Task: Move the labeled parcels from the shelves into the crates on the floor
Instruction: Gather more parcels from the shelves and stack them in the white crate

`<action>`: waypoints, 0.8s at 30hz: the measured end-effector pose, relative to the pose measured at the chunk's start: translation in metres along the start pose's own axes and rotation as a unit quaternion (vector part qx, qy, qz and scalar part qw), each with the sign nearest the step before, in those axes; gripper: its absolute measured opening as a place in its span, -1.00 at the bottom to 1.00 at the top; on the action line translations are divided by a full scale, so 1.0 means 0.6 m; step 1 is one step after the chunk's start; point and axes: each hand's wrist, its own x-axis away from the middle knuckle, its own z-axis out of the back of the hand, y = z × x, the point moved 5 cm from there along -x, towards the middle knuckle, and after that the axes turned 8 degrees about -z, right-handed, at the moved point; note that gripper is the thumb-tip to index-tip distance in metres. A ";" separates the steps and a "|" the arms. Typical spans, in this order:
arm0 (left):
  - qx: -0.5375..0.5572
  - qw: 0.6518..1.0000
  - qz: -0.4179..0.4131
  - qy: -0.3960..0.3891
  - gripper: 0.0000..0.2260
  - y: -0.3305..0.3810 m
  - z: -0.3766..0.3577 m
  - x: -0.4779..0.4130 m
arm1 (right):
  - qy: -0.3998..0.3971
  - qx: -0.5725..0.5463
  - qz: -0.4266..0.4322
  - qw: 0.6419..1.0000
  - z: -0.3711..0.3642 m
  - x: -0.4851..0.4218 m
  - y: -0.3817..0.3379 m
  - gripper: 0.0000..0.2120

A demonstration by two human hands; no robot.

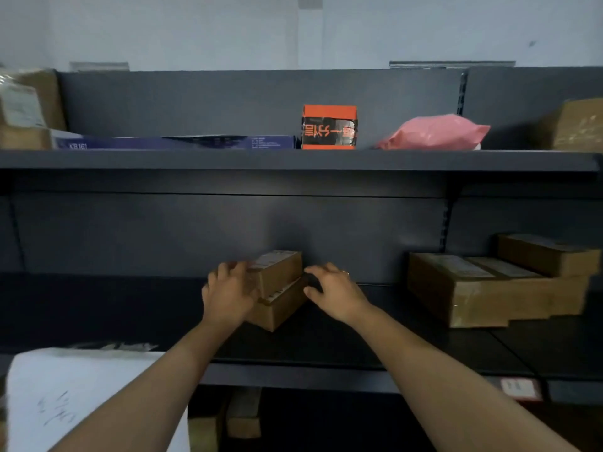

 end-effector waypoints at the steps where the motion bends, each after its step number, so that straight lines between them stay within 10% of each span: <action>1: -0.007 1.000 -0.023 0.010 -0.53 0.005 -0.006 -0.007 | -0.002 0.001 -0.003 1.000 -0.005 -0.009 0.002 -0.54; 11: 0.017 0.970 -0.243 0.019 -0.63 0.208 -0.120 -0.072 | 0.096 0.147 -0.066 0.982 0.089 -0.006 0.162 -0.56; 17: 0.175 0.958 -0.150 -0.172 -0.49 0.359 -0.265 -0.098 | 0.055 0.219 -0.241 0.944 0.173 0.024 0.363 -0.47; 24: 0.435 0.888 0.052 -0.138 -0.42 0.445 -0.350 -0.119 | -0.032 -0.048 -0.100 0.993 0.199 0.030 0.410 -0.59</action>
